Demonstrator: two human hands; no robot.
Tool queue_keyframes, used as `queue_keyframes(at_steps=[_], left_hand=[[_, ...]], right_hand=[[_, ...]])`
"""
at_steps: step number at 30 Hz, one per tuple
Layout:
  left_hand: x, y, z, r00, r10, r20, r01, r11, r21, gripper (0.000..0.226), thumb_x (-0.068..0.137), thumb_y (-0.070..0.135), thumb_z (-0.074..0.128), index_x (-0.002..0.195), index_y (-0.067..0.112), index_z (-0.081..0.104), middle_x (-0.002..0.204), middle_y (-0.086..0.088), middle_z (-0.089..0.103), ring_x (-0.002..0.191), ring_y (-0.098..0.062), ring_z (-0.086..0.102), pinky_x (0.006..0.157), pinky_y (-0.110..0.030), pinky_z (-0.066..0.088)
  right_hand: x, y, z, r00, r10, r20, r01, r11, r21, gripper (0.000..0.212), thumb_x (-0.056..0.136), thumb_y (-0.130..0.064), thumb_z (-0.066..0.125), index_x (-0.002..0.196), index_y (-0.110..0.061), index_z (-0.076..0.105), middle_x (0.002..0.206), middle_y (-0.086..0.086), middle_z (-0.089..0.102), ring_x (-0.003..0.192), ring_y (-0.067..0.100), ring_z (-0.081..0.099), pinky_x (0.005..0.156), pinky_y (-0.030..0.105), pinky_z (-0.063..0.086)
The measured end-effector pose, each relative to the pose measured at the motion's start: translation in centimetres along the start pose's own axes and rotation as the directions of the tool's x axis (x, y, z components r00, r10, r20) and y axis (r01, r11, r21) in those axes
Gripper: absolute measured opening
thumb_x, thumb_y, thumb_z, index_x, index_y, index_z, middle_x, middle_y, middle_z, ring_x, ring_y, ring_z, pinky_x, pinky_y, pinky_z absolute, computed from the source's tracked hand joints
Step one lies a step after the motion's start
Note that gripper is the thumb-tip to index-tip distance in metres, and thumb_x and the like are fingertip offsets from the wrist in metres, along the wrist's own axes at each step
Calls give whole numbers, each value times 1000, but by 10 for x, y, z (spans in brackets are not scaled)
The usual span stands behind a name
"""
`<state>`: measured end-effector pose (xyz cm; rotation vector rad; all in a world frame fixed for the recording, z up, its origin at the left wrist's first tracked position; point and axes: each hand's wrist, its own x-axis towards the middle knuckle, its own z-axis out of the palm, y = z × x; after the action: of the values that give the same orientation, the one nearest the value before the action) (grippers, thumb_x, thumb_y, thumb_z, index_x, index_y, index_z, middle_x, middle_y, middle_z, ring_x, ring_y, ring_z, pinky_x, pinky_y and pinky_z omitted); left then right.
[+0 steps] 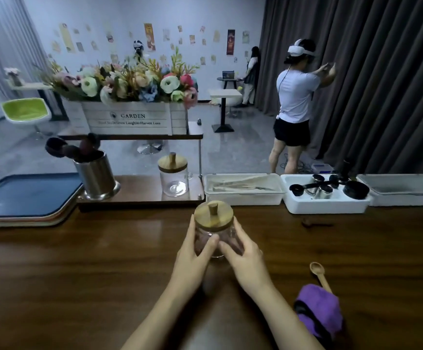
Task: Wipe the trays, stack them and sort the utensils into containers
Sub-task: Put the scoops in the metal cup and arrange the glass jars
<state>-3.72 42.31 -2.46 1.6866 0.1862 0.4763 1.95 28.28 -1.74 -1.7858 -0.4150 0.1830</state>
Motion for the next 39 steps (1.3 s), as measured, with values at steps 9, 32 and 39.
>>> queue_keyframes(at_steps=[9, 32, 39], left_hand=[[-49, 15, 94, 999, -23, -30, 24, 999, 22, 81, 88, 50, 70, 158, 35, 32, 139, 19, 62, 132, -5, 56, 116, -42, 41], [-57, 4, 125, 967, 42, -253, 39, 951, 307, 98, 67, 77, 72, 145, 74, 13, 148, 20, 53, 135, -1, 51, 111, -39, 47], [-48, -4, 124, 971, 5, -239, 66, 956, 286, 102, 67, 69, 79, 151, 64, 21, 134, 17, 65, 122, -1, 62, 105, -41, 52]], right_hand=[[-43, 23, -89, 999, 2, 34, -4, 999, 51, 88, 73, -56, 70, 153, -37, 38, 130, -22, 64, 122, -2, 58, 107, 39, 49], [-31, 5, -132, 996, -44, 83, 54, 991, -121, 51, 96, -43, 63, 145, -42, 49, 161, -13, 26, 143, 6, 37, 103, -3, 22], [-9, 0, -113, 993, -103, 63, 110, 988, -110, 34, 90, -36, 72, 120, -51, 66, 155, -12, 41, 144, 6, 36, 113, 22, 30]])
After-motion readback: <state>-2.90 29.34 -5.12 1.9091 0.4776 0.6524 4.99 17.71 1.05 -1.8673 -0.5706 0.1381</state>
